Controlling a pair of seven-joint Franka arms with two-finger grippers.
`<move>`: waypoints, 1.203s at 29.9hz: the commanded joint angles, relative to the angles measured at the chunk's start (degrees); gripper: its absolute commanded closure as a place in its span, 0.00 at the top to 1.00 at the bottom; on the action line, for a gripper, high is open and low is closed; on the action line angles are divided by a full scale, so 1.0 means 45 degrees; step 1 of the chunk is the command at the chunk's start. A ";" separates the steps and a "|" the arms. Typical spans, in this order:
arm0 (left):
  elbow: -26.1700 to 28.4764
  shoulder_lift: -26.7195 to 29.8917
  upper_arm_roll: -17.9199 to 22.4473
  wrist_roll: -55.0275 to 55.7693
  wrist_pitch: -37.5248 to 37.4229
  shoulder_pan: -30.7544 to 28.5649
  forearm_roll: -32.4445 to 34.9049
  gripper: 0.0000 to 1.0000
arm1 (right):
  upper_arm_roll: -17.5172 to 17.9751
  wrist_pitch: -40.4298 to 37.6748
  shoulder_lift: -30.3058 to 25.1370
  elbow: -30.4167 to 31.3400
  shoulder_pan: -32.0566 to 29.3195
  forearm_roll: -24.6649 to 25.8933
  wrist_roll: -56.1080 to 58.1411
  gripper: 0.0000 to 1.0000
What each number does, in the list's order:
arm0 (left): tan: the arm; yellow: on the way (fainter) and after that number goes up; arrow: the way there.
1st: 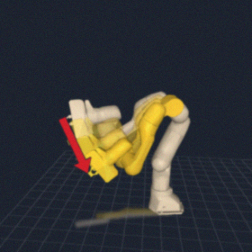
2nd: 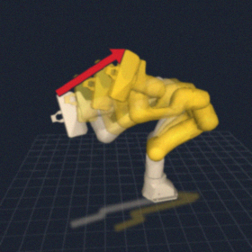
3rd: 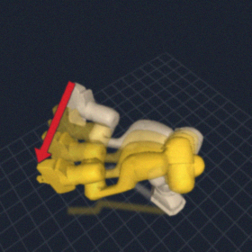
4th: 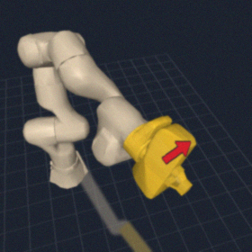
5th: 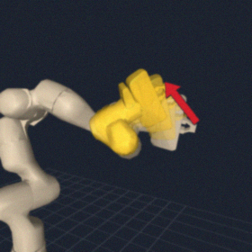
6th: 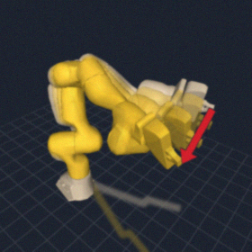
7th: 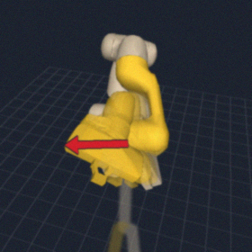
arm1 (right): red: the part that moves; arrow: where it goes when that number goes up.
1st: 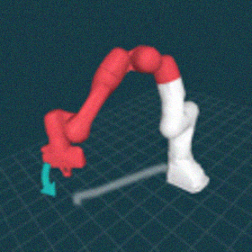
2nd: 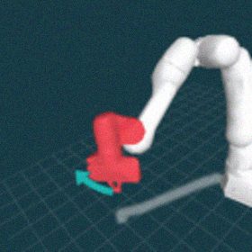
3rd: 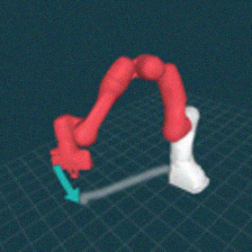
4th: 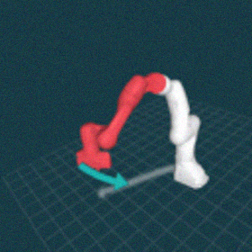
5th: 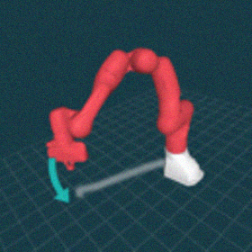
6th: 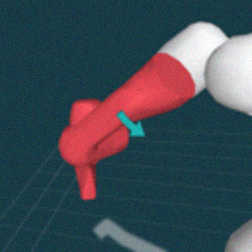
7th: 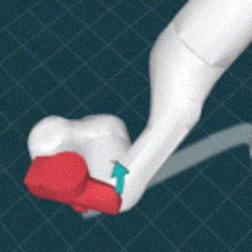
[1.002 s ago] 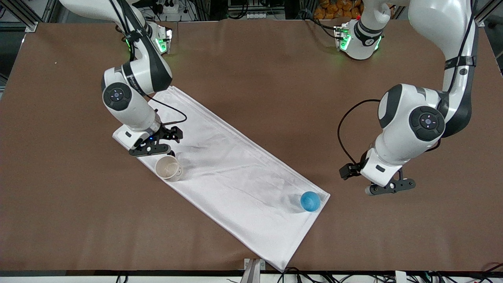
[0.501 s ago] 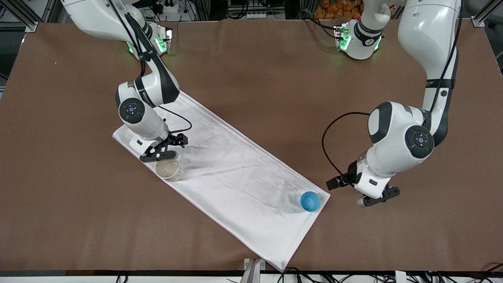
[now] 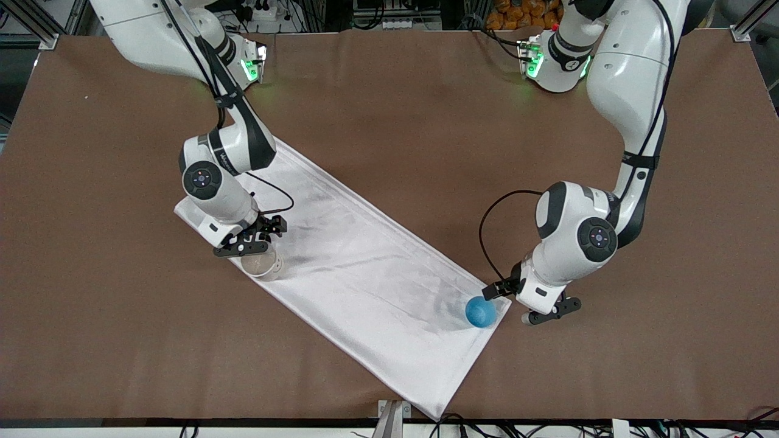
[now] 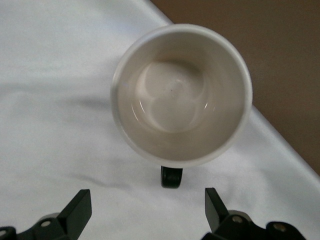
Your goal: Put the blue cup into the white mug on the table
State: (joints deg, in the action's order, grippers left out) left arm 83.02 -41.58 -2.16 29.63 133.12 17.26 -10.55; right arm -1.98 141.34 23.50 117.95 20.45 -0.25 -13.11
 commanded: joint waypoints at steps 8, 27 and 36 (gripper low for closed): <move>-0.0384 -0.0584 0.0109 0.0213 0.0906 0.0052 -0.0272 1.00 | 0.0068 0.0055 0.0597 -0.0741 -0.0208 0.0016 0.0043 0.35; -0.0345 -0.1092 0.0148 0.0915 0.1571 0.0286 -0.0155 0.19 | 0.0107 -0.1544 0.0324 -0.1970 0.0006 -0.0140 -0.0366 0.00; -0.0305 -0.1092 0.0168 0.0995 0.1571 0.0443 0.0702 0.00 | 0.0107 -0.3499 0.0304 -0.3456 0.1003 -0.0120 -0.2046 0.00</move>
State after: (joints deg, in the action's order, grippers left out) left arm 82.77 -45.69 -2.04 32.76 139.63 18.54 -10.29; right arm -1.50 129.10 25.36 105.13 23.04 -0.30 -18.68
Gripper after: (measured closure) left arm 0.573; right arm 0.806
